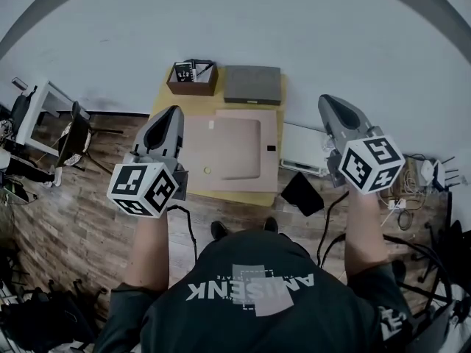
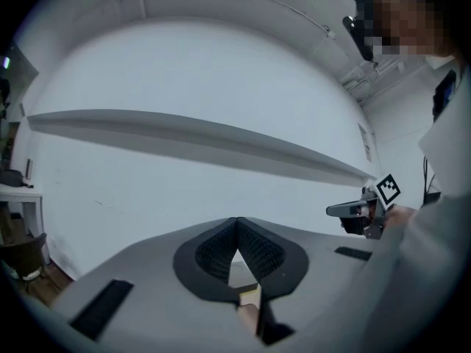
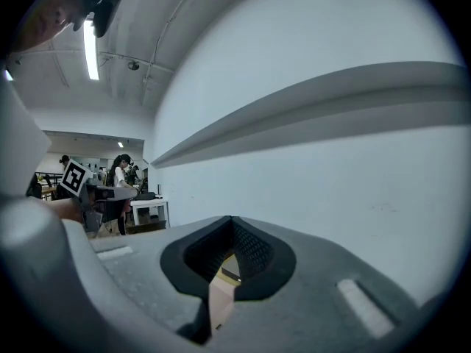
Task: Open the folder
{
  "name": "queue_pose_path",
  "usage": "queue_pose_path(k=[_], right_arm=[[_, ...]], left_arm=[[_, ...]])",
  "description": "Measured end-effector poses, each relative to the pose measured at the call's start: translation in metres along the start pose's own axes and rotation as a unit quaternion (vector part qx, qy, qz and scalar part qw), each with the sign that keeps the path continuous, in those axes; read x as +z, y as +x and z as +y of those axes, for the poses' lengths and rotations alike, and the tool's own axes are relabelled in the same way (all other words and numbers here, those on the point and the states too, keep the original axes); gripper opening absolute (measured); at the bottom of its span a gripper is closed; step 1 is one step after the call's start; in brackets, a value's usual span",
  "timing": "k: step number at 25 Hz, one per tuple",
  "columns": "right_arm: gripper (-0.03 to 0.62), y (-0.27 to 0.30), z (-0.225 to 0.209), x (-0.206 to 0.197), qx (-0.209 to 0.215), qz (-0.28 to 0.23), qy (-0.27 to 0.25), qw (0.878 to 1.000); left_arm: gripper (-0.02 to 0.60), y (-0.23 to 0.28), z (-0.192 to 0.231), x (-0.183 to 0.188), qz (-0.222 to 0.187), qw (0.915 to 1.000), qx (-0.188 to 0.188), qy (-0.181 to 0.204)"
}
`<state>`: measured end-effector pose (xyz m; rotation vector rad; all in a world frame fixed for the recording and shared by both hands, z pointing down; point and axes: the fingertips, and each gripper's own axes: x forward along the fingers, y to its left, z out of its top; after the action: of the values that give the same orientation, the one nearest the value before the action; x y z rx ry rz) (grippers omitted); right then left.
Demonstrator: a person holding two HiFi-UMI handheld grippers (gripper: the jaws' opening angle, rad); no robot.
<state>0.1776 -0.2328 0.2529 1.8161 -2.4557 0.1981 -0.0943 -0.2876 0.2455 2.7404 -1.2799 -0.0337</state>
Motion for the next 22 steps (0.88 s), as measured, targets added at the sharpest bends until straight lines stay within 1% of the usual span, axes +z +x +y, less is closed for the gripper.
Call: queue_pose_path(k=[2, 5, 7, 10, 16, 19, 22], right_arm=[[0.006, -0.001, -0.002, 0.001, -0.008, -0.001, -0.001, 1.0], [0.006, -0.001, -0.004, 0.001, -0.019, -0.001, -0.004, 1.0], [0.006, 0.0, -0.005, 0.001, -0.028, 0.003, -0.01, 1.0], [0.006, -0.001, -0.006, -0.001, -0.032, 0.006, -0.006, 0.999], [0.006, 0.0, -0.001, -0.004, -0.031, 0.008, -0.007, 0.999], [0.006, -0.002, 0.001, -0.005, -0.031, 0.007, 0.0, 0.999], [0.006, -0.005, -0.001, -0.005, -0.036, 0.009, -0.001, 0.999]], left_arm=[[0.002, 0.002, 0.006, -0.002, 0.009, 0.9998, 0.014, 0.006], [0.002, 0.004, 0.013, -0.008, 0.029, 0.9981, 0.041, 0.037], [0.002, 0.003, 0.018, -0.007, 0.031, 0.997, 0.054, 0.047], [0.002, 0.001, 0.023, -0.007, 0.031, 0.9967, 0.063, 0.042], [0.0, -0.003, 0.03, -0.014, 0.041, 0.9959, 0.072, 0.036], [0.0, -0.004, 0.03, -0.015, 0.04, 0.9963, 0.072, 0.027], [0.0, -0.004, 0.026, -0.015, 0.038, 0.9966, 0.068, 0.026]])
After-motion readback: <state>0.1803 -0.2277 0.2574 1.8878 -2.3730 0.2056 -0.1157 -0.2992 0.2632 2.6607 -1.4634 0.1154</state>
